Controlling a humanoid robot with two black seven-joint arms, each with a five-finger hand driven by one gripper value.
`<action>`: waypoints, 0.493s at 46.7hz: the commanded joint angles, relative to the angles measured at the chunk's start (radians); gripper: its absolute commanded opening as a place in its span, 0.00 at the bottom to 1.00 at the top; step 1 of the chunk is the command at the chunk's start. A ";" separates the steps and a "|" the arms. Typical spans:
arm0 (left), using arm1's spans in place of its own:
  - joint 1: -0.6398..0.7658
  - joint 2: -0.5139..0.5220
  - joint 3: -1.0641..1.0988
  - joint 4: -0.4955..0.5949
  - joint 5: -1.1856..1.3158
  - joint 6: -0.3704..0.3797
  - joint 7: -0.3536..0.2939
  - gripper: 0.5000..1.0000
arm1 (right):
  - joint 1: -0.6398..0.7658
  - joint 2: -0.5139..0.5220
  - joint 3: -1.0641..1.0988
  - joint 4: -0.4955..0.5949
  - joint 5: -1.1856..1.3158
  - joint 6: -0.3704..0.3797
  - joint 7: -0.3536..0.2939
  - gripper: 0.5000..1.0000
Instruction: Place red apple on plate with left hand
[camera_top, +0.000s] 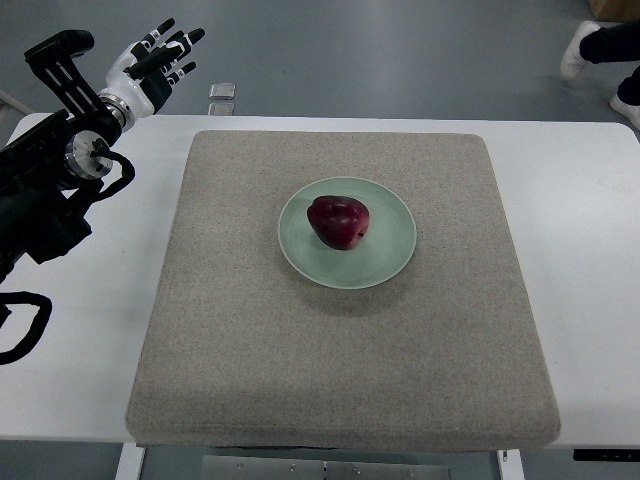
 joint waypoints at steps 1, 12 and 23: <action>-0.003 -0.002 0.000 0.001 0.000 0.001 0.002 0.98 | 0.000 0.000 0.000 0.000 0.000 0.000 0.000 0.93; -0.011 0.006 0.000 0.001 0.000 0.001 0.000 0.98 | 0.002 0.000 0.002 0.000 0.003 0.008 0.000 0.93; -0.011 0.006 -0.002 0.003 0.000 0.001 0.000 0.98 | -0.003 0.000 0.000 0.032 -0.001 0.012 0.000 0.93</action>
